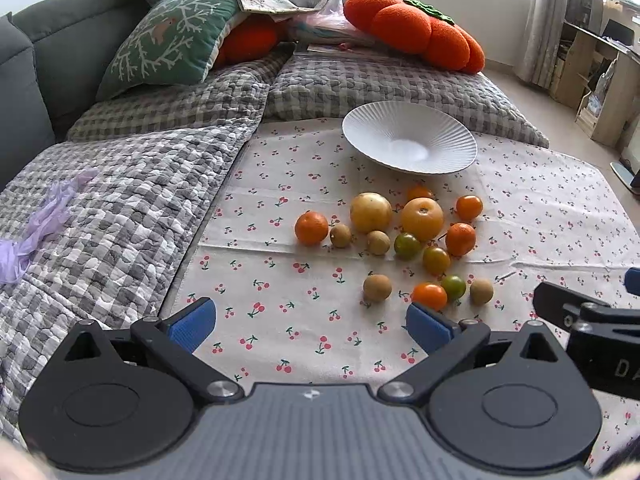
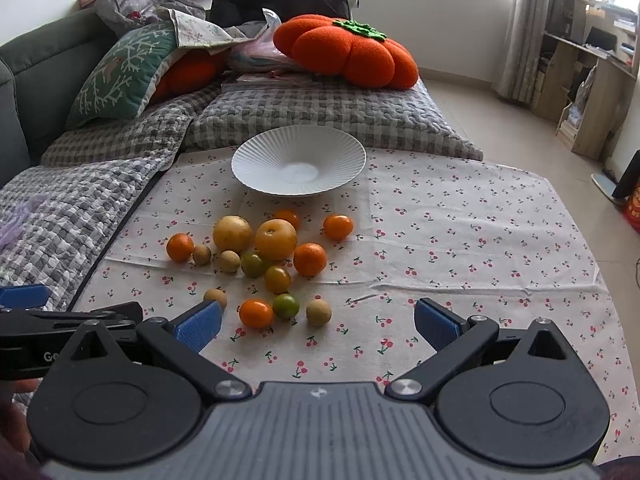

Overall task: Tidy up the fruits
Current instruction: 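Move both grippers forward toward the fruit pile below the white plate, then grasp the large yellow pear with the left gripper while the right gripper grasps a large orange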

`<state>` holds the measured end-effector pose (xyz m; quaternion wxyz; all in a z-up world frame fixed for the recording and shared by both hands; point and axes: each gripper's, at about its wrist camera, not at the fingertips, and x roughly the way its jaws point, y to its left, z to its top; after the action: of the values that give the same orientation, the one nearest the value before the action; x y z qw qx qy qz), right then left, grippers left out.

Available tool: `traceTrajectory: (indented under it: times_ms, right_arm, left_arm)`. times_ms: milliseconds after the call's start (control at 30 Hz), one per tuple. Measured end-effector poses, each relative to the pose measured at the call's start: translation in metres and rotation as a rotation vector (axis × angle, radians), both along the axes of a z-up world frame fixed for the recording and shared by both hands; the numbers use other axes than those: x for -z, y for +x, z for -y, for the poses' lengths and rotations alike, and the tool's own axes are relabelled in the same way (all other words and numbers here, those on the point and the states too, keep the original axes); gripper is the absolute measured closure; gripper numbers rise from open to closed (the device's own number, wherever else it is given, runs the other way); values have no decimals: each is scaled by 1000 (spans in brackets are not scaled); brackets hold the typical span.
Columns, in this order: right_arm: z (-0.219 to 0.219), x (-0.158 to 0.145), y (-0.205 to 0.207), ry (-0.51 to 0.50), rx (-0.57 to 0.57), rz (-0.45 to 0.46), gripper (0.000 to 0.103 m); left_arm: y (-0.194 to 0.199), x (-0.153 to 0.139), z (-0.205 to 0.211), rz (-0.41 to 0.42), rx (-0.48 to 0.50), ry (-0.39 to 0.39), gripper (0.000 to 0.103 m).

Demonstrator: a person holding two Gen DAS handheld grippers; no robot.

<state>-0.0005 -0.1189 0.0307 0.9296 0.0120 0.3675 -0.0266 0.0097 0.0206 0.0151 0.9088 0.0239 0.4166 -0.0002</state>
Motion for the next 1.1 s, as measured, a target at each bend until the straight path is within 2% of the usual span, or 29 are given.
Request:
traceTrajectory:
  times_ms: [600, 833, 1100]
  right_arm:
    - [-7, 8, 33, -28, -7, -19, 0]
    - [16, 14, 58, 21, -2, -7, 0]
    - [39, 28, 100, 118, -44, -58, 4]
  left_arm:
    - [31, 13, -8, -36, -23, 2, 5]
    - [54, 24, -20, -60, -46, -7, 5]
    - [101, 35, -18, -89, -14, -22, 6]
